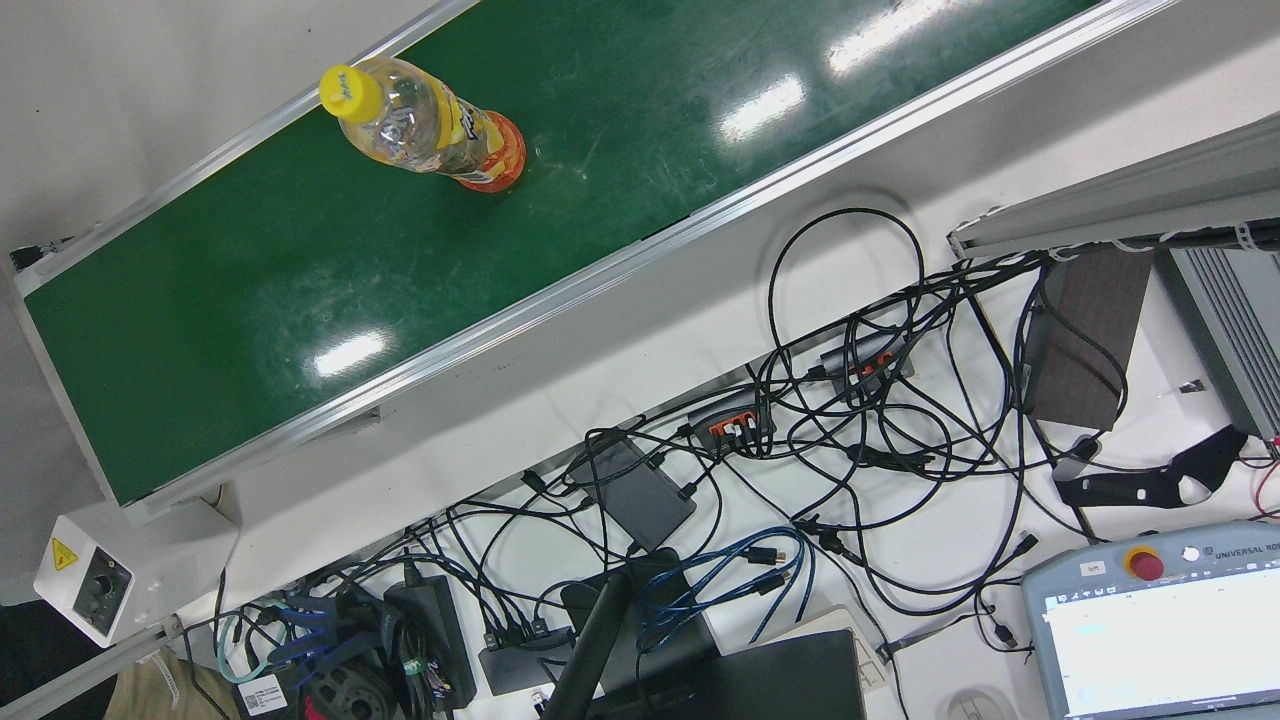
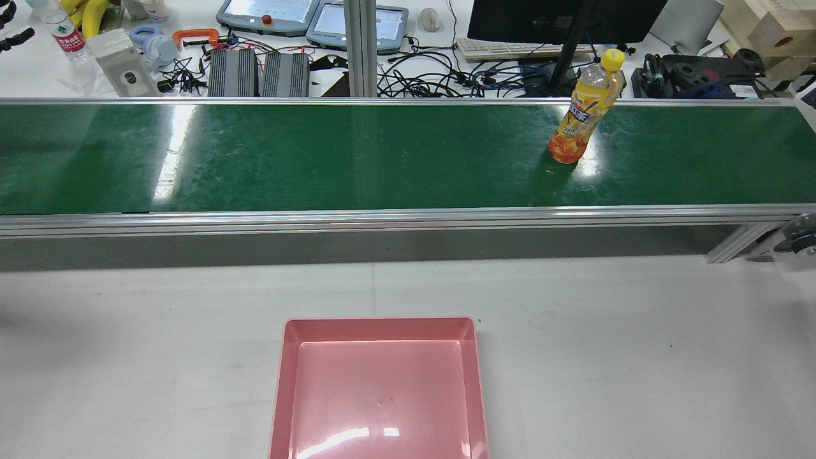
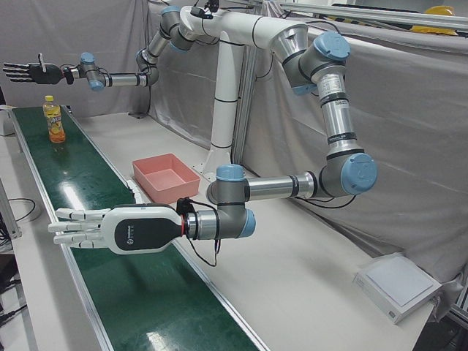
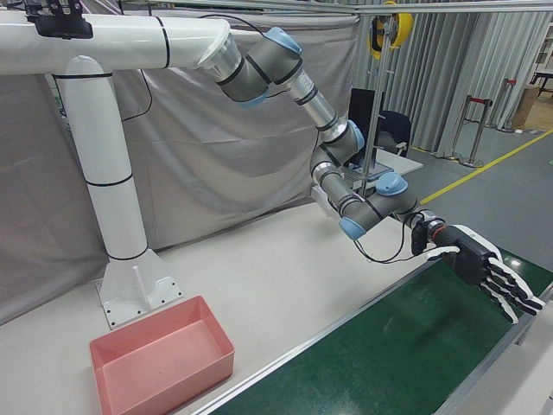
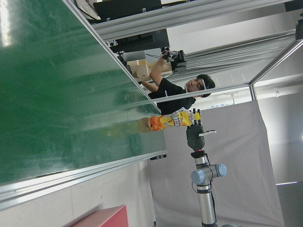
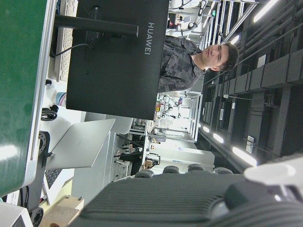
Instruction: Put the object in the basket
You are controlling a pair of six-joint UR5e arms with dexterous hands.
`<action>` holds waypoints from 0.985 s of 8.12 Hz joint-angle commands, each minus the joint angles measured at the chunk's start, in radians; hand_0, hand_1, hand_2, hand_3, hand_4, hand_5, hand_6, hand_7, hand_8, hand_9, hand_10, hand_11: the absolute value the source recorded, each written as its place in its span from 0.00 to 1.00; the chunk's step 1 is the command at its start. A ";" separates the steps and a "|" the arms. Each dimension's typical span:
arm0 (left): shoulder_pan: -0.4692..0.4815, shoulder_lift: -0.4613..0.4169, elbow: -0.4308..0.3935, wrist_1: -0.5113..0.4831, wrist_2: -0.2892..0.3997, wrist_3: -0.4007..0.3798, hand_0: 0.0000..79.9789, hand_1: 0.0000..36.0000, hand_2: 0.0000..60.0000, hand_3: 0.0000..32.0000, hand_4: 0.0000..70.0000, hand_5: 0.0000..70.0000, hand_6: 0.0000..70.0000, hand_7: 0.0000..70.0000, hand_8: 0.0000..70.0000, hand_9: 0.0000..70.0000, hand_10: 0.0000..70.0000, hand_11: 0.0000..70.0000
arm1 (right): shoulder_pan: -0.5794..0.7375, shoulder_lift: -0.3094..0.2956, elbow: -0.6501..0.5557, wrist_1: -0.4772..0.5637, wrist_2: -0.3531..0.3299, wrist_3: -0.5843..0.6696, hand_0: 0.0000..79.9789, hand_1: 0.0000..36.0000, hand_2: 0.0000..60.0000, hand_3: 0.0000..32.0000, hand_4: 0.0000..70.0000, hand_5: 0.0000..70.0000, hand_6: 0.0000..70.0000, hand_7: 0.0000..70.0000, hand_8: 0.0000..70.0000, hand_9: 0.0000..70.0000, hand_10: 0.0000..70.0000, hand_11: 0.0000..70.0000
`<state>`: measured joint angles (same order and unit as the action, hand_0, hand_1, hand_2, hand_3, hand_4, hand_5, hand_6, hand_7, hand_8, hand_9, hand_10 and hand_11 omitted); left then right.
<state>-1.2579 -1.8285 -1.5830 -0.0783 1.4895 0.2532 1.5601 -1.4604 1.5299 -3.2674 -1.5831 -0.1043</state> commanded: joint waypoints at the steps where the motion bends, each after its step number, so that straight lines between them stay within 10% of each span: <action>1: 0.000 0.000 0.000 0.000 0.000 0.000 0.59 0.41 0.17 0.00 0.00 0.21 0.01 0.00 0.00 0.01 0.09 0.16 | 0.000 0.000 0.000 0.000 0.000 0.000 0.00 0.00 0.00 0.00 0.00 0.00 0.00 0.00 0.00 0.00 0.00 0.00; 8: -0.002 0.000 0.000 0.000 0.000 -0.006 0.59 0.41 0.17 0.00 0.00 0.21 0.01 0.00 0.00 0.02 0.09 0.16 | 0.000 0.000 0.000 0.000 0.000 0.000 0.00 0.00 0.00 0.00 0.00 0.00 0.00 0.00 0.00 0.00 0.00 0.00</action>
<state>-1.2594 -1.8285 -1.5831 -0.0784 1.4895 0.2460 1.5600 -1.4604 1.5294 -3.2669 -1.5831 -0.1043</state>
